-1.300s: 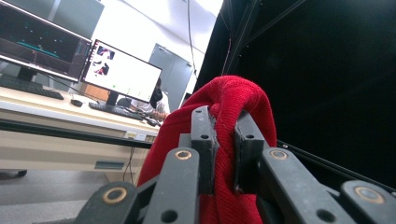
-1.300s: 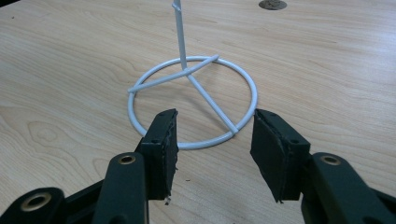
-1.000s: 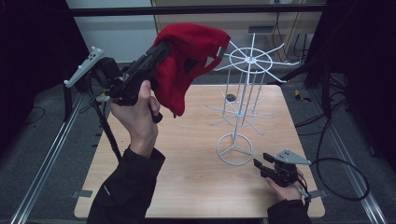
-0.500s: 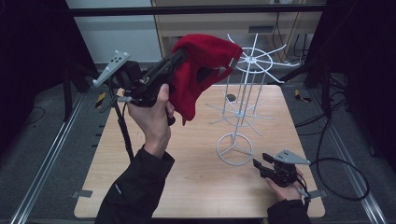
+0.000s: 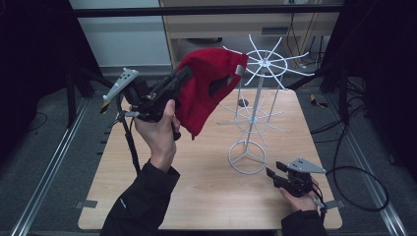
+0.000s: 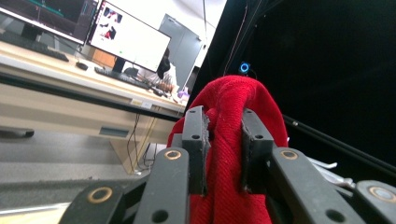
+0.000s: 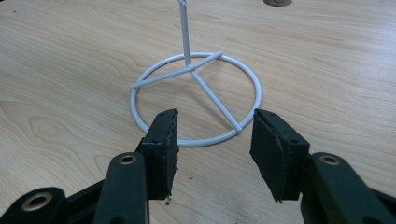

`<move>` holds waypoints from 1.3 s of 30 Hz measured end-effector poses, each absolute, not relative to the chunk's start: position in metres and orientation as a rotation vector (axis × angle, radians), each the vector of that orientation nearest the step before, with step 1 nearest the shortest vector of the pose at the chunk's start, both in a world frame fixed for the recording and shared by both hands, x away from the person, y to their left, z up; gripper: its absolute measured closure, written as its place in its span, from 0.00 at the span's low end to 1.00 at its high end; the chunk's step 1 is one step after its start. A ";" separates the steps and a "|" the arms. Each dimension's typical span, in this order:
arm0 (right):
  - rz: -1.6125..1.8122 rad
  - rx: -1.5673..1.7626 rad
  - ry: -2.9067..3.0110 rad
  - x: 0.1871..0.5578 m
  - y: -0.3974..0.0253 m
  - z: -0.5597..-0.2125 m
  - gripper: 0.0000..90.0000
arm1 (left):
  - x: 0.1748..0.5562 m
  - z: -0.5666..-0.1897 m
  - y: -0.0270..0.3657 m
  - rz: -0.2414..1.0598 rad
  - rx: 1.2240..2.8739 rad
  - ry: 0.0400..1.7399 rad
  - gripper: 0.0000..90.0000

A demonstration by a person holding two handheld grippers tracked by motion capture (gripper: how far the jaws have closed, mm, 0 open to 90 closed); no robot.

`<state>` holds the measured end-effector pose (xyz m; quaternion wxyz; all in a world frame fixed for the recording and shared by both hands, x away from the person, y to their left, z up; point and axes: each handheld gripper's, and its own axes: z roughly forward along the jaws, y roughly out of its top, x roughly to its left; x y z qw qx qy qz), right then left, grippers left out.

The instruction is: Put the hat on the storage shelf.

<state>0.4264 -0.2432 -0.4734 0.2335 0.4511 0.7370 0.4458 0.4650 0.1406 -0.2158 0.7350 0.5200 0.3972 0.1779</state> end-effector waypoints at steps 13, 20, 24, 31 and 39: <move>1.228 1.241 2.030 0.426 -0.242 -0.474 0.57 | 0.467 -0.255 0.137 0.389 1.258 0.883 0.82; 1.228 1.241 2.028 0.426 -0.242 -0.474 0.56 | 0.460 -0.255 0.134 0.480 1.333 0.805 0.72; 1.227 1.241 2.028 0.426 -0.242 -0.474 0.56 | 0.453 -0.254 0.137 0.544 1.348 0.762 0.56; 1.219 1.239 2.021 0.426 -0.243 -0.475 0.55 | 0.438 -0.259 0.156 0.607 1.365 0.736 0.41; 1.212 1.254 2.006 0.426 -0.244 -0.476 0.51 | 0.421 -0.293 0.197 0.670 1.414 0.777 0.36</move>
